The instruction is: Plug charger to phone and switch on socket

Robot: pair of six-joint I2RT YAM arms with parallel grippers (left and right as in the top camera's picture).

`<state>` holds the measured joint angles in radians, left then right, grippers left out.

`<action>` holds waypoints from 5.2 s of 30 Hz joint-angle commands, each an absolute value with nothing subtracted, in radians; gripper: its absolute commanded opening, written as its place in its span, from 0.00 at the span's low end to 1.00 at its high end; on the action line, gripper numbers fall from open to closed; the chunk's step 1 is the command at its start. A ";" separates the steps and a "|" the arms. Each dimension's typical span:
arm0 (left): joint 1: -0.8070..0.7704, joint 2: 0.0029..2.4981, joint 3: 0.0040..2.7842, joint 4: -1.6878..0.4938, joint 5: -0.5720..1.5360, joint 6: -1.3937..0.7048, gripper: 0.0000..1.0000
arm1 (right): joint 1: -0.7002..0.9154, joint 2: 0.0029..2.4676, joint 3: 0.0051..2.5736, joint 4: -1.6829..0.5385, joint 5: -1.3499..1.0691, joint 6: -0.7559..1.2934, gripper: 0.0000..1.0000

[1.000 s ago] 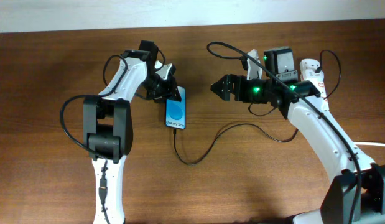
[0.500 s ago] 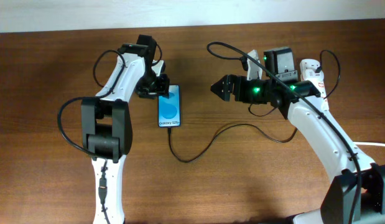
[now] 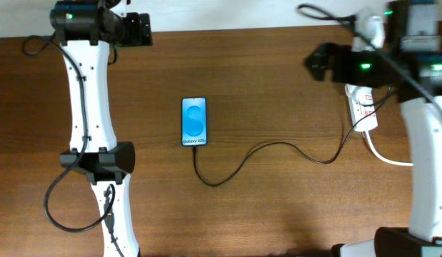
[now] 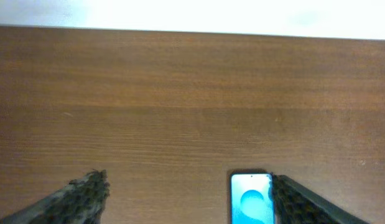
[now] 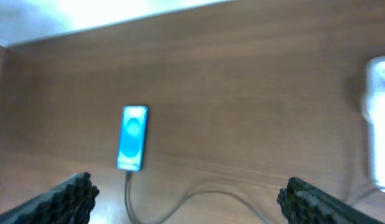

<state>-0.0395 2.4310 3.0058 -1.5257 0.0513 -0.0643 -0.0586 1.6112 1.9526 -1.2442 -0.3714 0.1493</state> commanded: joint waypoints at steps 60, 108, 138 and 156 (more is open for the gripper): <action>-0.028 2.408 3.039 -1.547 0.022 -0.052 0.99 | -0.524 2.440 2.001 -1.006 -0.283 0.113 0.98; -0.028 2.408 3.039 -1.543 0.022 -0.052 0.99 | -0.335 1.838 2.495 -1.491 -0.325 -0.023 0.98; -0.028 2.408 3.039 -1.543 0.022 -0.052 0.99 | -0.159 1.460 2.426 -1.535 -0.164 0.008 0.98; -0.028 2.408 3.039 -1.543 0.022 -0.052 0.99 | -0.059 0.429 0.586 -0.045 -0.171 0.008 0.98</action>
